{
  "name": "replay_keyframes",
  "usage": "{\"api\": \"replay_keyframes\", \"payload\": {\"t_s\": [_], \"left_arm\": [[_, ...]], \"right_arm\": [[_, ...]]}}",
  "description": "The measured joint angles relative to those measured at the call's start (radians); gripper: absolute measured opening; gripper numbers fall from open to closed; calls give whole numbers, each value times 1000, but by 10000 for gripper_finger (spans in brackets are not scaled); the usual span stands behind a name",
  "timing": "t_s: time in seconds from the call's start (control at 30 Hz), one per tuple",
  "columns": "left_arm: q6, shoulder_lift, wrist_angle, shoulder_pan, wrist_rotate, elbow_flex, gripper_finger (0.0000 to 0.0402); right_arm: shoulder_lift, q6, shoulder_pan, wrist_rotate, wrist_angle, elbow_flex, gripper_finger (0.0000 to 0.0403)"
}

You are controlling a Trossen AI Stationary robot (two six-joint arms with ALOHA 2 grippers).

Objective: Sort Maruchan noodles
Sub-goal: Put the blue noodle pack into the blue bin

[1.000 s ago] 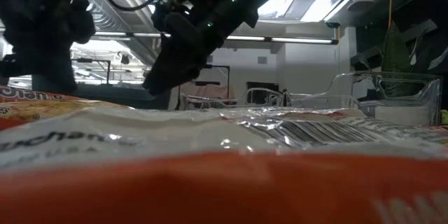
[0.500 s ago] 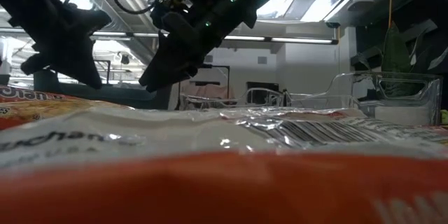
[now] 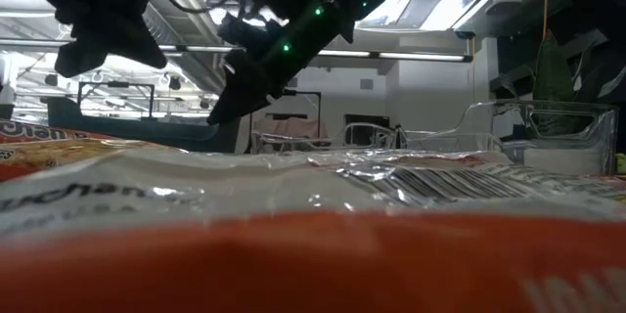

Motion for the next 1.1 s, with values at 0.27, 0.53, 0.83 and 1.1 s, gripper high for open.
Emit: {"api": "replay_keyframes", "payload": {"t_s": [0.27, 0.53, 0.83, 1.1], "left_arm": [[-48, 85, 4, -5, 10, -26, 0], [-48, 164, 59, -6, 20, -26, 0], [-54, 268, 110, -14, 43, -26, 0], [-202, 371, -40, -19, 50, -26, 0]], "right_arm": [[0, -27, -73, -3, 45, 0, 94], [0, -76, -69, 6, 158, 0, 13], [0, -71, -68, 59, 129, 0, 27], [-11, -22, 2, -6, 0, 2, 27]]}}
